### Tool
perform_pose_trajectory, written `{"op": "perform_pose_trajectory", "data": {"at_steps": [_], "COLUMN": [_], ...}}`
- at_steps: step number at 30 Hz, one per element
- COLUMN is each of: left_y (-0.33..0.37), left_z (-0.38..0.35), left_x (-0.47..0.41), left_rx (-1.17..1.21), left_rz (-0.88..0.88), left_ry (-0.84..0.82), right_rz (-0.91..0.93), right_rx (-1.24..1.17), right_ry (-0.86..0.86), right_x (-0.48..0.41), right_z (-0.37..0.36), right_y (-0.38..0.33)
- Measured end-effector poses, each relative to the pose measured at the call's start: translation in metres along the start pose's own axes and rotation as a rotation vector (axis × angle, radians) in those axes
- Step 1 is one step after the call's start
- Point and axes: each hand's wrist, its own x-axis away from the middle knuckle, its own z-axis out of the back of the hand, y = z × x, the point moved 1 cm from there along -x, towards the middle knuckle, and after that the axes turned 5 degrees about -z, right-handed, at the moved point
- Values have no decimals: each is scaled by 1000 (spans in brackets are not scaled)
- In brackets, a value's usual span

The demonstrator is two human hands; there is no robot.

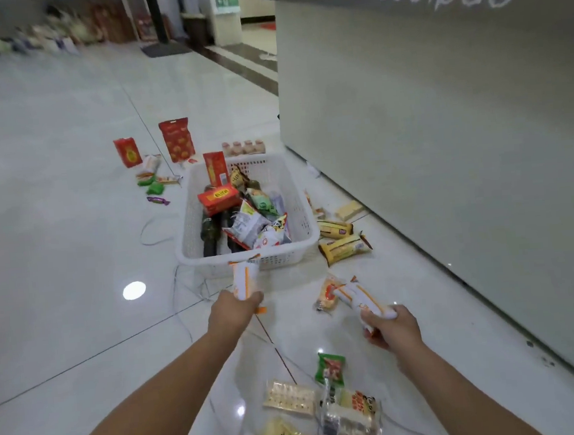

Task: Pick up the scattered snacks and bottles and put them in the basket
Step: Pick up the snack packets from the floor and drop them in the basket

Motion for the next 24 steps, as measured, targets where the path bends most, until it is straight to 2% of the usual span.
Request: {"op": "perform_pose_trajectory", "data": {"at_steps": [3,6,8,10,15,18,22,24], "left_y": [45,96,109,96,20,-7,-32,-42], "left_z": [28,52,61,60,7,-39,-97,-119], "left_x": [-33,-67,-80,-77,-36,-5,38,57], "left_rx": [150,203,72,-148,-401,-469,-622,-668], "left_rz": [-22,-84,-56,-25,-173,-296,-534,-576], "left_ry": [88,74,60,88,119,-25,-347,-502], "right_rz": [48,68,48,46,5,-42,-74,-110], "right_rx": [-71,-123,10,217,450,488,591,662], "right_ry": [-74,-237,-296,-263,-184,-193,-260,-301], "right_x": [-5,-7,-12,-15,-15,-11,2,8], "right_z": [-47,-93,-112,-115,-72,-45,-15,-2], "right_y": [-54,-112,-131,-125,-60,-22,24,45]}}
